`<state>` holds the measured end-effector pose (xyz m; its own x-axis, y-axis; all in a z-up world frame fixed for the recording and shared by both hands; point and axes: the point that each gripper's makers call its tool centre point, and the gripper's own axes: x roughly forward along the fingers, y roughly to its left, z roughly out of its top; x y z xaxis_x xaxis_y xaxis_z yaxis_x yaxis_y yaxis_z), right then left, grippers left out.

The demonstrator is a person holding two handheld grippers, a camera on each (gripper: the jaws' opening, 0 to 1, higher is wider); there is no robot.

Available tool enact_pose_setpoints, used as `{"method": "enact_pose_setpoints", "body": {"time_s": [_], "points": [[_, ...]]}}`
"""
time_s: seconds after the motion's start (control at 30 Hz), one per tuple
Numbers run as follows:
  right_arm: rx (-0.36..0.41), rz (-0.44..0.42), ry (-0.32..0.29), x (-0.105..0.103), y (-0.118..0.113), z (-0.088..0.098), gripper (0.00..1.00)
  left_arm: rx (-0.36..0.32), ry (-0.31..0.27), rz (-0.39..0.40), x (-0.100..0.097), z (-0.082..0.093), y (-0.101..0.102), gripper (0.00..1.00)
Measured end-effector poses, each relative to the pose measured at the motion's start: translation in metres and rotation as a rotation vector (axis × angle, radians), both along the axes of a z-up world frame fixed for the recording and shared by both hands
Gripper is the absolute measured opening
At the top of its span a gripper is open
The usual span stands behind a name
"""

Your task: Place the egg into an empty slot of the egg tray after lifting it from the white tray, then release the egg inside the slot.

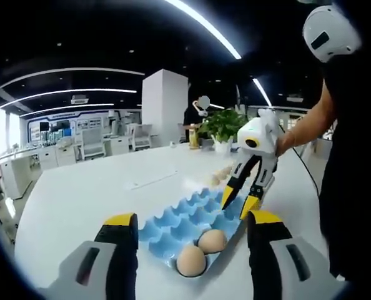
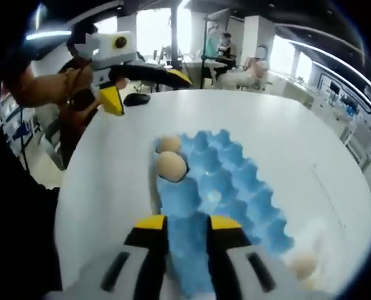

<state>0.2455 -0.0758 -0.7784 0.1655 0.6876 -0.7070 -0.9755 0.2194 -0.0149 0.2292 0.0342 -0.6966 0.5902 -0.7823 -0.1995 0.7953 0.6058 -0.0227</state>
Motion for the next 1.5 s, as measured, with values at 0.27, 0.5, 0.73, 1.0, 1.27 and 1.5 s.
{"method": "enact_pose_setpoints", "body": {"time_s": [0.27, 0.5, 0.73, 1.0, 1.27, 1.5], "points": [[-0.032, -0.074, 0.003, 0.004, -0.039, -0.002, 0.24, -0.007, 0.001, 0.004, -0.001, 0.000, -0.001, 0.72], [-0.077, -0.120, -0.011, 0.003, -0.075, -0.005, 0.24, -0.005, -0.002, -0.004, 0.001, 0.003, -0.004, 0.72], [-0.083, -0.172, -0.010, 0.006, -0.100, -0.003, 0.24, -0.004, -0.001, -0.007, 0.001, 0.002, -0.006, 0.71], [-0.107, -0.220, -0.016, 0.008, -0.127, -0.002, 0.24, -0.003, -0.001, -0.009, -0.001, 0.003, -0.008, 0.71], [-0.165, -0.271, -0.044, 0.012, -0.166, -0.002, 0.24, -0.001, 0.000, -0.013, -0.001, 0.003, -0.009, 0.70], [-0.207, -0.306, -0.079, 0.017, -0.196, 0.000, 0.24, 0.000, -0.002, -0.017, -0.001, 0.005, -0.010, 0.70]]}}
